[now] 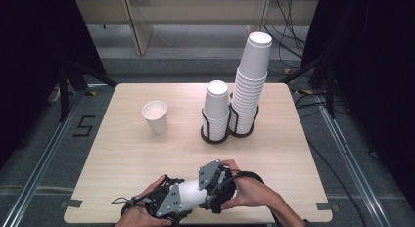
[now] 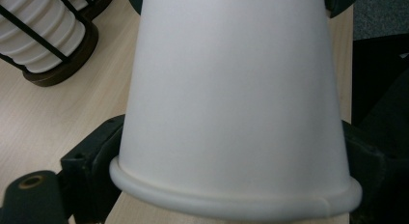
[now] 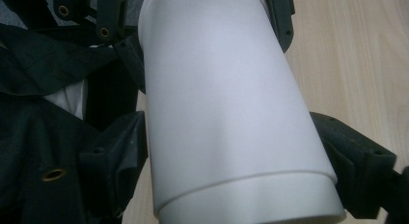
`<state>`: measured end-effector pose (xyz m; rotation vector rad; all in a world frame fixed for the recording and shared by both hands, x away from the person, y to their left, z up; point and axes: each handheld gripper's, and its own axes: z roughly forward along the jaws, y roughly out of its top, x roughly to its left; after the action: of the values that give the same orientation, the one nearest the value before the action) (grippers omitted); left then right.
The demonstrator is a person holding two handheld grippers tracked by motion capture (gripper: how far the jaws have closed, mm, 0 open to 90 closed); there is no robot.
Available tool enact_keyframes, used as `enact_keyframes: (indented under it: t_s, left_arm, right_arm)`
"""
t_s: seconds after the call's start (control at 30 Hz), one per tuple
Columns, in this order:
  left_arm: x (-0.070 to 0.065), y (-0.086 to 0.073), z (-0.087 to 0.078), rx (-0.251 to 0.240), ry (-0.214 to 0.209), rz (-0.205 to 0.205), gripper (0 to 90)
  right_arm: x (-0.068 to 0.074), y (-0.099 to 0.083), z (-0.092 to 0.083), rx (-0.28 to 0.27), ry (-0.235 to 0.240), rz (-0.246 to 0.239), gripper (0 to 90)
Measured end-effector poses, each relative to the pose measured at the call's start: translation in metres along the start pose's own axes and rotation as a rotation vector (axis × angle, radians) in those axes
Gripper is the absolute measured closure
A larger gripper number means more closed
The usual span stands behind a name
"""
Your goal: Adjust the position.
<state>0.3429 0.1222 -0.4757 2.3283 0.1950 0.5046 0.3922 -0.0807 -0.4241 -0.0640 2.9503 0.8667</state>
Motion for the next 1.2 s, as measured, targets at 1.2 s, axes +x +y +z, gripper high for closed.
enact_keyframes:
  t_s: [1.2]
  left_arm:
    - [0.006, -0.005, -0.006, -0.174, -0.051, -0.077, 11.6]
  right_arm:
    - [-0.007, -0.012, -0.006, -0.026, 0.032, -0.010, 17.4]
